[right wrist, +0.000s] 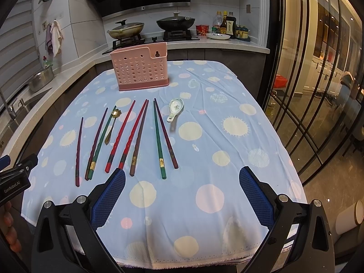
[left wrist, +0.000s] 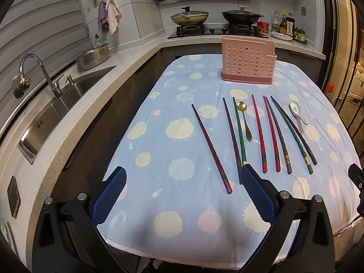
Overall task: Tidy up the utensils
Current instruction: 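Grasp a dark red chopstick with the left gripper while the right gripper grasps the white ceramic spoon, then lift the chopstick with the left gripper while the right gripper carries the spoon toward the pink holder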
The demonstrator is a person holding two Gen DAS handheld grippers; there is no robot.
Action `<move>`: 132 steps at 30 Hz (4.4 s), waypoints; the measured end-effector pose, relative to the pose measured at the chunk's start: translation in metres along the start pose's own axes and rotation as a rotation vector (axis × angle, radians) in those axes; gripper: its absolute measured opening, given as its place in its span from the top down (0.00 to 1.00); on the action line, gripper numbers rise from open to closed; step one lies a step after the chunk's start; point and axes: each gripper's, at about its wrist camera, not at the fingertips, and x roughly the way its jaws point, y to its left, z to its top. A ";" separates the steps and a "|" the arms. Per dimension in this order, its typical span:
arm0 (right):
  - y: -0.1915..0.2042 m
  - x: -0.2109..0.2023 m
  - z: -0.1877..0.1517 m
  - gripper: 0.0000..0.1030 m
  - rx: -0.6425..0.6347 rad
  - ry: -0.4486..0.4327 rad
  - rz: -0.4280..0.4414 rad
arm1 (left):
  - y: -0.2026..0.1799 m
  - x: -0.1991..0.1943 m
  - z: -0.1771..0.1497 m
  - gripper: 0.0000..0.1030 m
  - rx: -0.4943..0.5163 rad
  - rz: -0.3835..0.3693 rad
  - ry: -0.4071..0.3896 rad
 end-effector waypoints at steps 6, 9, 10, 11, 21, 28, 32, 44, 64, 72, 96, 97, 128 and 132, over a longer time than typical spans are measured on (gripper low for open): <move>0.000 0.004 -0.002 0.07 0.006 0.006 0.000 | 0.001 0.009 0.000 0.07 -0.017 -0.012 0.024; -0.004 0.009 -0.005 0.07 0.014 0.017 -0.001 | 0.007 0.020 -0.001 0.07 -0.044 -0.030 0.057; -0.005 0.011 -0.005 0.07 0.017 0.021 -0.001 | 0.011 0.026 -0.002 0.07 -0.054 -0.032 0.072; -0.006 0.012 -0.004 0.07 0.019 0.025 -0.001 | 0.013 0.031 -0.002 0.07 -0.063 -0.030 0.084; -0.007 0.035 -0.004 0.07 0.028 0.075 0.005 | -0.004 0.071 -0.005 0.07 -0.033 -0.082 0.157; -0.008 0.049 -0.004 0.07 0.036 0.110 0.000 | -0.015 0.102 -0.016 0.14 -0.016 -0.122 0.224; -0.005 0.054 -0.005 0.07 0.029 0.124 0.005 | -0.016 0.108 -0.021 0.25 -0.012 -0.153 0.241; -0.005 0.068 0.000 0.08 0.043 0.138 0.036 | -0.008 0.106 -0.025 0.79 -0.006 -0.242 0.243; -0.006 0.179 0.082 0.87 0.190 0.173 0.192 | -0.004 0.129 -0.005 0.91 -0.024 -0.294 0.278; -0.008 0.202 0.077 0.91 0.209 0.210 0.173 | -0.005 0.131 -0.004 0.91 -0.021 -0.298 0.277; -0.015 0.182 0.056 0.93 0.194 0.182 0.172 | 0.002 0.127 -0.008 0.92 -0.042 -0.338 0.275; -0.017 0.176 0.056 0.93 0.196 0.173 0.169 | 0.003 0.125 -0.009 0.92 -0.043 -0.341 0.275; -0.034 0.073 0.131 0.94 0.144 -0.101 0.196 | 0.034 0.035 0.129 0.93 -0.028 -0.350 -0.130; -0.028 0.086 0.155 0.94 0.136 -0.104 0.219 | 0.027 0.036 0.169 0.93 -0.019 -0.340 -0.189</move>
